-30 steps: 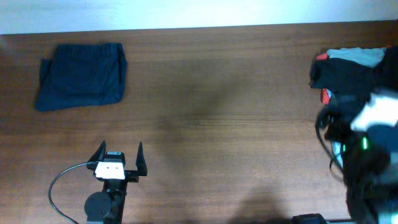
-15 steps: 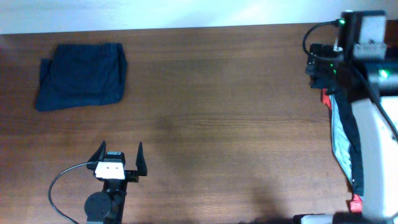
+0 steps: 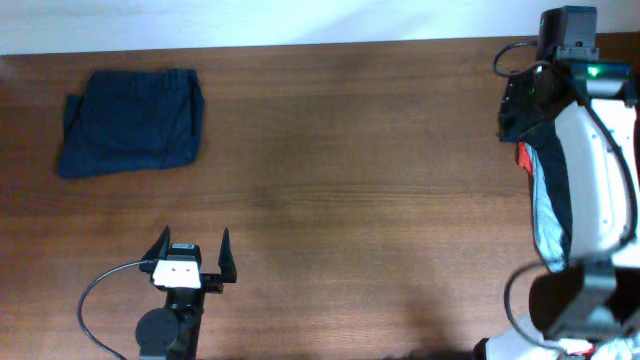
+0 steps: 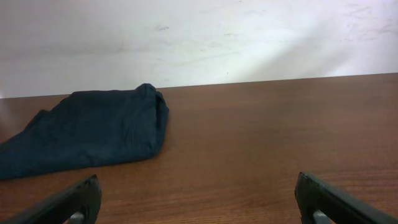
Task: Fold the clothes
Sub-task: 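Move the right gripper over the clothes pile toward the dark green shirt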
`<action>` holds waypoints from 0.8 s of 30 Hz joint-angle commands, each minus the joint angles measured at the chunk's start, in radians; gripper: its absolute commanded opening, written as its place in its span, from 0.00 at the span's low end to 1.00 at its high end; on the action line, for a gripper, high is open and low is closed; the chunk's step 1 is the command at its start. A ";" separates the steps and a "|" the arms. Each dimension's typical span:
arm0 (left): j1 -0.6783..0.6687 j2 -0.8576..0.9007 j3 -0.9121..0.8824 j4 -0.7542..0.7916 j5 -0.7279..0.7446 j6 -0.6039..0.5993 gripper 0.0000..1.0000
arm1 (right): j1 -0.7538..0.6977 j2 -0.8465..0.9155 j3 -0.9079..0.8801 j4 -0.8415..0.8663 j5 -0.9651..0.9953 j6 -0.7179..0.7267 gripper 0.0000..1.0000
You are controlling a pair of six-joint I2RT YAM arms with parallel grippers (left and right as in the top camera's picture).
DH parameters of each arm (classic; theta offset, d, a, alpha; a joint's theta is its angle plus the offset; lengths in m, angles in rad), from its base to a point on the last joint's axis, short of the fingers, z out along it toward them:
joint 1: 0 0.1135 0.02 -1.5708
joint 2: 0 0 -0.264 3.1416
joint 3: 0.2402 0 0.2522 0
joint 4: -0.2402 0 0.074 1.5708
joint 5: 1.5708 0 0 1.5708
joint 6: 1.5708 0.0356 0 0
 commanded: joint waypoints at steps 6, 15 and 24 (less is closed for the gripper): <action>-0.004 -0.008 -0.004 -0.004 0.011 0.016 0.99 | -0.029 0.197 0.020 0.118 0.002 0.019 0.76; -0.004 -0.008 -0.004 -0.004 0.011 0.016 0.99 | -0.031 0.334 0.020 0.241 0.005 0.020 0.60; -0.004 -0.008 -0.004 -0.004 0.011 0.016 0.99 | -0.050 0.420 0.019 0.286 0.024 0.053 0.59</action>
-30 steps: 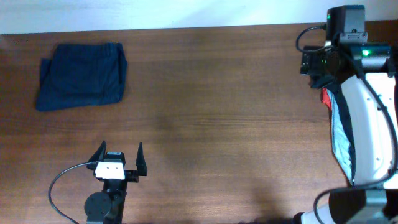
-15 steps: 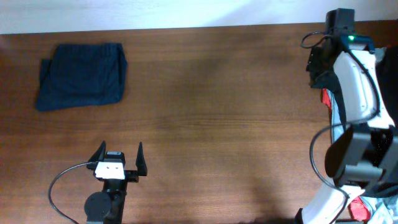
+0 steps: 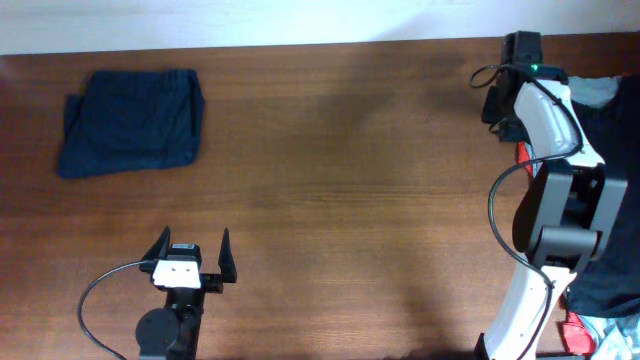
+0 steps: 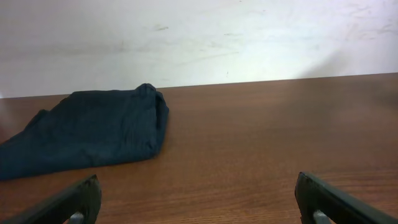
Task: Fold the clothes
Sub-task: 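Move the right gripper over the clothes pile toward the dark green shirt, then grasp the dark green shirt with the right gripper and lift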
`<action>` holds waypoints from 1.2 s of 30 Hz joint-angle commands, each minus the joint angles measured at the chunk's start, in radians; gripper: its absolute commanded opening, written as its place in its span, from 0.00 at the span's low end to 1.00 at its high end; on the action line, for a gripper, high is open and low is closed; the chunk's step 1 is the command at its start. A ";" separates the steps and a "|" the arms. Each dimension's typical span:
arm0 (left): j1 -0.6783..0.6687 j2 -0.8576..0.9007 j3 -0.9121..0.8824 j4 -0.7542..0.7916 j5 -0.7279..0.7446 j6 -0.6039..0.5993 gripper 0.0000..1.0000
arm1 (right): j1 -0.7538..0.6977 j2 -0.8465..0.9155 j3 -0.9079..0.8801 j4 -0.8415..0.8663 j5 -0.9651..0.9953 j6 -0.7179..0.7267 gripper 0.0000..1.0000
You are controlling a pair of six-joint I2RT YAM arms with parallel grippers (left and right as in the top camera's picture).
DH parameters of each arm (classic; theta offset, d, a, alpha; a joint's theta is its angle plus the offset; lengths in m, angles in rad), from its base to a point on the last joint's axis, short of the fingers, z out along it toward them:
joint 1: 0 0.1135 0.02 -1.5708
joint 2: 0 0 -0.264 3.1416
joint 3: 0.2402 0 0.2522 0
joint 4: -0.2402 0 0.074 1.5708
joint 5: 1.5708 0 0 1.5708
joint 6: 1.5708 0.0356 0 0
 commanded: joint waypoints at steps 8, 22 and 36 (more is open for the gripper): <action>-0.004 -0.008 -0.004 -0.004 0.011 0.016 0.99 | -0.023 0.050 0.018 0.096 -0.041 -0.027 0.59; -0.004 -0.008 -0.004 -0.004 0.011 0.016 0.99 | -0.023 0.136 0.018 0.204 -0.067 -0.060 0.60; -0.004 -0.008 -0.004 -0.004 0.011 0.016 0.99 | -0.026 0.210 0.017 0.282 -0.068 -0.035 0.59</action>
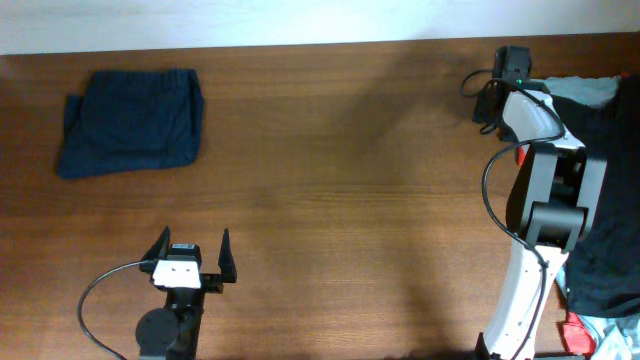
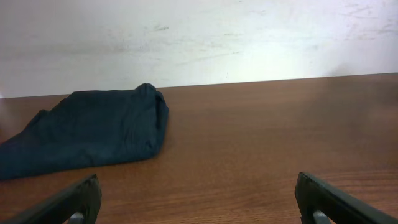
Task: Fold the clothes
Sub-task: 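Grasp the dark green shirt with the right gripper and lift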
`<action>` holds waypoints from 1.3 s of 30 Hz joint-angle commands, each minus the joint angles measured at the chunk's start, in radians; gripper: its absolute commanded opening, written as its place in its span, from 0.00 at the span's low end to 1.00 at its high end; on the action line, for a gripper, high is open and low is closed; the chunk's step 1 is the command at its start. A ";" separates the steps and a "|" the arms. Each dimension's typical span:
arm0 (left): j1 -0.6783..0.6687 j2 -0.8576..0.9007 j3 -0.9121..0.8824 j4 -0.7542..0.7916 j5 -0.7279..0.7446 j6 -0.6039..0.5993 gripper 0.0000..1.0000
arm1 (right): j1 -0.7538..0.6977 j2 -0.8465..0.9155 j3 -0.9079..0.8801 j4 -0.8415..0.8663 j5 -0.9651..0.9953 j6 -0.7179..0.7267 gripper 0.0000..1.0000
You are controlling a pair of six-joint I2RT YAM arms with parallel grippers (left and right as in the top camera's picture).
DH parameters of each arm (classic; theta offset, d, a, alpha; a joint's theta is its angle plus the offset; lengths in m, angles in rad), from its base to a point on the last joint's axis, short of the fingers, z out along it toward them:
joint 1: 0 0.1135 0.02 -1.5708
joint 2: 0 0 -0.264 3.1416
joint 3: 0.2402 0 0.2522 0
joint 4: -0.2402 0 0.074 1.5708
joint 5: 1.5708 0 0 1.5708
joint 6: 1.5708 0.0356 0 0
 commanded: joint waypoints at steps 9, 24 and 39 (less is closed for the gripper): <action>-0.004 -0.008 -0.004 -0.004 0.011 0.016 0.99 | -0.045 0.068 0.015 0.023 -0.072 0.066 0.59; -0.004 -0.008 -0.004 -0.004 0.011 0.016 0.99 | -0.051 0.065 0.016 0.014 -0.092 0.057 0.04; -0.004 -0.008 -0.004 -0.004 0.011 0.016 0.99 | -0.051 -0.261 0.021 -0.045 -0.092 0.000 0.04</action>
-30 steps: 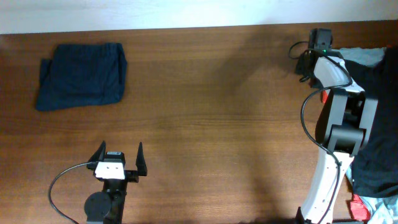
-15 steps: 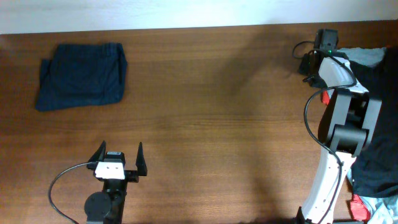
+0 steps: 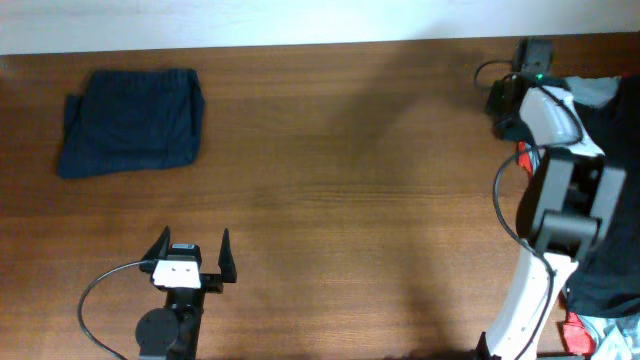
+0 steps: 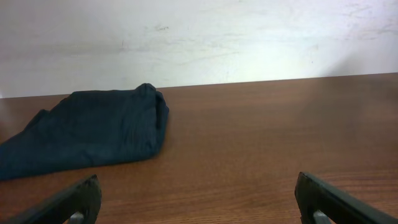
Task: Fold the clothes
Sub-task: 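Grasp the dark green shirt with the right gripper and lift, then drag the dark green shirt left and drop it mid-table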
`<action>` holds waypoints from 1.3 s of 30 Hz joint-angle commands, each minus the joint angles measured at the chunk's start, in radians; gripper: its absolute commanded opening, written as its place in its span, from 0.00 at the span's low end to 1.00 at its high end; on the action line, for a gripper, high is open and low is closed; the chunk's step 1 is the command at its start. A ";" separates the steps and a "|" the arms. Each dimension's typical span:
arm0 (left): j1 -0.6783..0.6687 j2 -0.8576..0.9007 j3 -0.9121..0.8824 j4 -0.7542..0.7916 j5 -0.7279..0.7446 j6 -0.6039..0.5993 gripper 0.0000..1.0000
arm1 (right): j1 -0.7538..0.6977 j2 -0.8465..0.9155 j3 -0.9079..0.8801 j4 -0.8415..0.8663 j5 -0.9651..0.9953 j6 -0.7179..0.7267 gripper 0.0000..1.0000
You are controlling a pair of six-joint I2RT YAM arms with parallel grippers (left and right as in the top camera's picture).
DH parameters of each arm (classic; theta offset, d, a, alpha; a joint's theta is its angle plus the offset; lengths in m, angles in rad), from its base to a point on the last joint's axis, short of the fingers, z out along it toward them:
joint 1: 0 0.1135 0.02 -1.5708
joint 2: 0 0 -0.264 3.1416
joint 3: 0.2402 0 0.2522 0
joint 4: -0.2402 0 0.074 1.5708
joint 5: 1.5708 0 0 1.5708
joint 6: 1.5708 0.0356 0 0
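A folded dark navy garment (image 3: 130, 120) lies at the far left of the brown table; the left wrist view shows the same garment (image 4: 84, 134) ahead and to the left. My left gripper (image 3: 191, 243) rests near the front edge, open and empty, its two black fingertips (image 4: 74, 200) spread wide. My right arm (image 3: 545, 130) reaches to the table's far right corner; its gripper is hidden behind the wrist there. Dark clothes (image 3: 610, 200) hang off the right side beside that arm.
A pile of clothes with red, light blue and black pieces (image 3: 595, 320) sits beyond the table's right edge. A white wall (image 4: 199, 37) runs along the far edge of the table (image 3: 350, 180).
The wrist of my right arm has shifted a little to the right at the far right corner. The left gripper and the navy garment have not moved.
My right arm first stood over the right edge above the clothes pile, wrist at the far corner. Then it stretched leftward onto the table's corner and stayed about there, now a little further right. The left gripper stayed open and still throughout.
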 commanded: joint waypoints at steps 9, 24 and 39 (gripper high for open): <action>-0.004 -0.008 -0.004 -0.004 0.011 0.016 0.99 | -0.003 -0.423 0.007 -0.105 -0.028 -0.031 0.04; -0.004 -0.008 -0.004 -0.004 0.011 0.016 0.99 | 0.290 -0.579 0.008 -0.149 -0.208 -0.075 0.04; -0.004 -0.008 -0.004 -0.004 0.011 0.016 0.99 | 0.782 -0.293 0.006 0.053 -0.211 0.014 0.04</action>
